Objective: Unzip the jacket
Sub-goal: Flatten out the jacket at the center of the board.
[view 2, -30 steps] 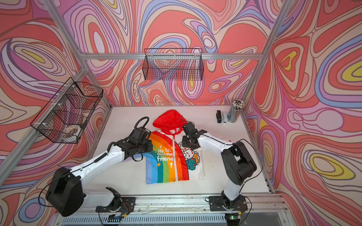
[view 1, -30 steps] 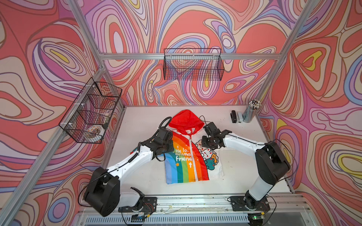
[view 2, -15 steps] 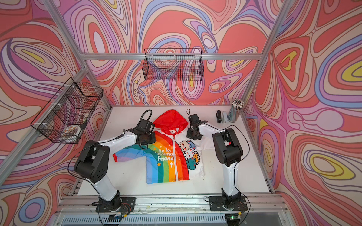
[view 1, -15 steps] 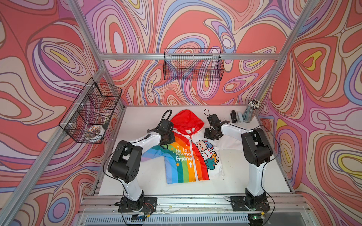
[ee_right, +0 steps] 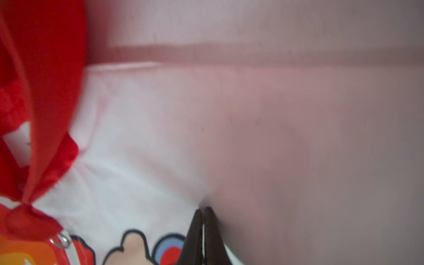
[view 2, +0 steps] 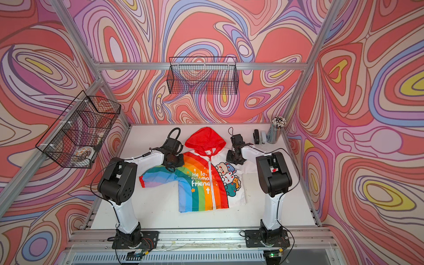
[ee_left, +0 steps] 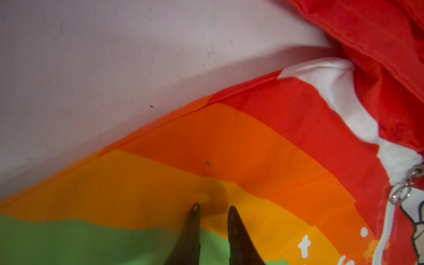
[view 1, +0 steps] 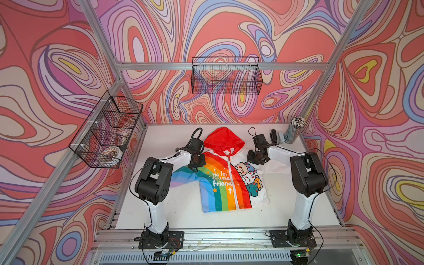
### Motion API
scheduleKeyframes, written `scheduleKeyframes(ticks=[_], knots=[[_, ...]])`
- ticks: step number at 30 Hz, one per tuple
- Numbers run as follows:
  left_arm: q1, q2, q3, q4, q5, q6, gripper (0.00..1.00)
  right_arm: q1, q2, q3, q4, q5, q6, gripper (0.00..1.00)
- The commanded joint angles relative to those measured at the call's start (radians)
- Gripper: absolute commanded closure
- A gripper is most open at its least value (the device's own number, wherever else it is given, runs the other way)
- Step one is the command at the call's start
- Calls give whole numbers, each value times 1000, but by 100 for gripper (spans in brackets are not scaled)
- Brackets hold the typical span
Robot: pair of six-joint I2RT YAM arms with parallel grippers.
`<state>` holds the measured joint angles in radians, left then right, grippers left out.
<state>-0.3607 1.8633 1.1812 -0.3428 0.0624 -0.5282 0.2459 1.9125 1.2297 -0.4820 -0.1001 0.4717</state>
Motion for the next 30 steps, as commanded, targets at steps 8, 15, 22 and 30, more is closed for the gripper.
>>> scheduleKeyframes(ticks=[8, 15, 22, 30], knots=[[97, -490, -265, -14, -133, -30, 44, -205, -359, -184, -13, 248, -34, 63], [257, -685, -484, 9, -105, -102, 42, -452, -322, -218, -30, 209, 40, 44], [279, -727, -509, -28, -143, -87, 39, -552, -214, -180, 3, 164, 43, 44], [311, -738, -499, -57, -148, -102, 36, -577, -86, -93, -5, 119, 28, 44]])
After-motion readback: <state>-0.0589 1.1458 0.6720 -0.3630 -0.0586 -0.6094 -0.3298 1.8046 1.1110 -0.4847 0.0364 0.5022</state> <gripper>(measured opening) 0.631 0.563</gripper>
